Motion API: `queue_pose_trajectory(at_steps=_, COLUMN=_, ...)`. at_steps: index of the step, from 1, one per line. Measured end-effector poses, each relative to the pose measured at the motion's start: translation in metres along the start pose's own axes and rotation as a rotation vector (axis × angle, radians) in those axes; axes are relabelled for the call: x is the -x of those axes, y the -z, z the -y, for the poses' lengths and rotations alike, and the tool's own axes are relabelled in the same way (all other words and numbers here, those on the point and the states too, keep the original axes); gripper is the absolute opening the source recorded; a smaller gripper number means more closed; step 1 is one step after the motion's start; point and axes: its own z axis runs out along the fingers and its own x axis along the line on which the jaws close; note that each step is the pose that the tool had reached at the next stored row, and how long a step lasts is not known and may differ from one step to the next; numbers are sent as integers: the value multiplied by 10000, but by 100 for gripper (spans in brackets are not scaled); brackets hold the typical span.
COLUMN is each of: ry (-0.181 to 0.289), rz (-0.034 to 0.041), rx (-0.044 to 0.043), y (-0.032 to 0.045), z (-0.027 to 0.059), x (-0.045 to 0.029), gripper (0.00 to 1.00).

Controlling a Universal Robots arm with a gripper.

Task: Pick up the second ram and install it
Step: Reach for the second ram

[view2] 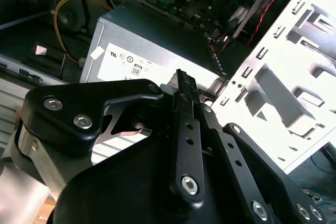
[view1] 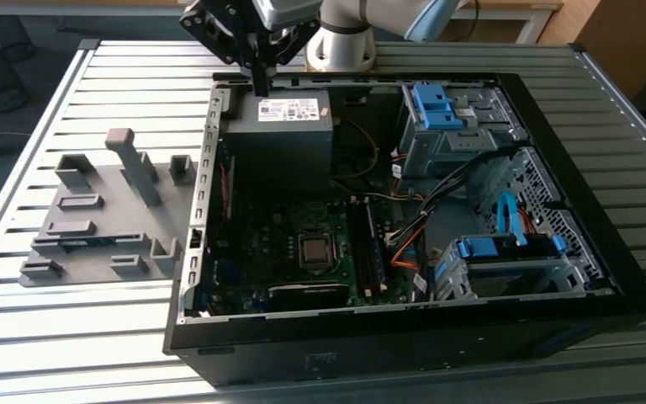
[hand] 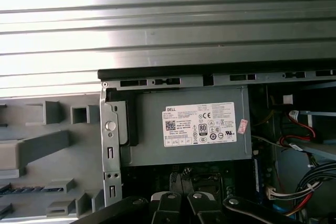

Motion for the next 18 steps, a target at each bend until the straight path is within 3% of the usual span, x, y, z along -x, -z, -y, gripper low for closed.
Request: queue_pose_trajectory(at_steps=18, ry=0, rz=0, rx=1, y=-11, z=7, x=-80, gripper=11)
